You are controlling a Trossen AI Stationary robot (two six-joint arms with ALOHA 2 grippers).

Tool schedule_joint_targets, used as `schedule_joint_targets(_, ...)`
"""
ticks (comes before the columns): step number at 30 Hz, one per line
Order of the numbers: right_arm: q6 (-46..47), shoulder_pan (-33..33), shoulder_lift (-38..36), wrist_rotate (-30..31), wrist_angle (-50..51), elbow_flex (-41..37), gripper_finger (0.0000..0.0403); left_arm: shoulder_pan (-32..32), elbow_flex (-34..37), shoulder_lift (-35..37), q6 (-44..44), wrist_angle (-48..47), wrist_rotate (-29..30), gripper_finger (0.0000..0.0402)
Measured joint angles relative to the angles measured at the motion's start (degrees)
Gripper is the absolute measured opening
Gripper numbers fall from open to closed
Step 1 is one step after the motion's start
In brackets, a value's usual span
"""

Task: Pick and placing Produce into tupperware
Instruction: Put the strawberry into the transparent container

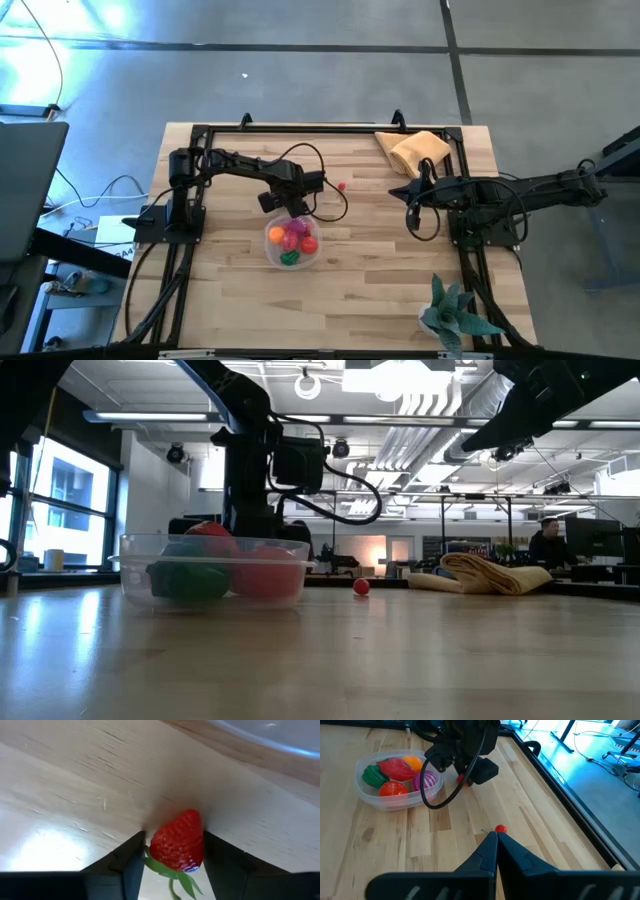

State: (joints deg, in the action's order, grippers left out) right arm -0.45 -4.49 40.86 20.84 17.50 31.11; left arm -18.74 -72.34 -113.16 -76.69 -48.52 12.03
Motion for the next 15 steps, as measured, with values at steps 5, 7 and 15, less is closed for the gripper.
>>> schedule_joint_targets(5, -0.02, 0.00, 0.00, 0.01, 0.00, 0.00, 0.0000, 0.00, 0.00, -0.04, 0.00, 0.31, 0.48, 0.0157)
schedule_joint_targets(7, -0.01, 0.01, 0.00, 0.00, 0.02, 0.00, 0.0000, 0.00, 0.00, -0.04, 0.00, 0.44, 0.84, 0.0151)
schedule_joint_targets(15, -0.01, 0.00, 0.00, 0.00, 0.00, 0.00, 0.0000, 0.00, 0.00, -0.04, 0.00, 0.76, 1.16, 0.0144)
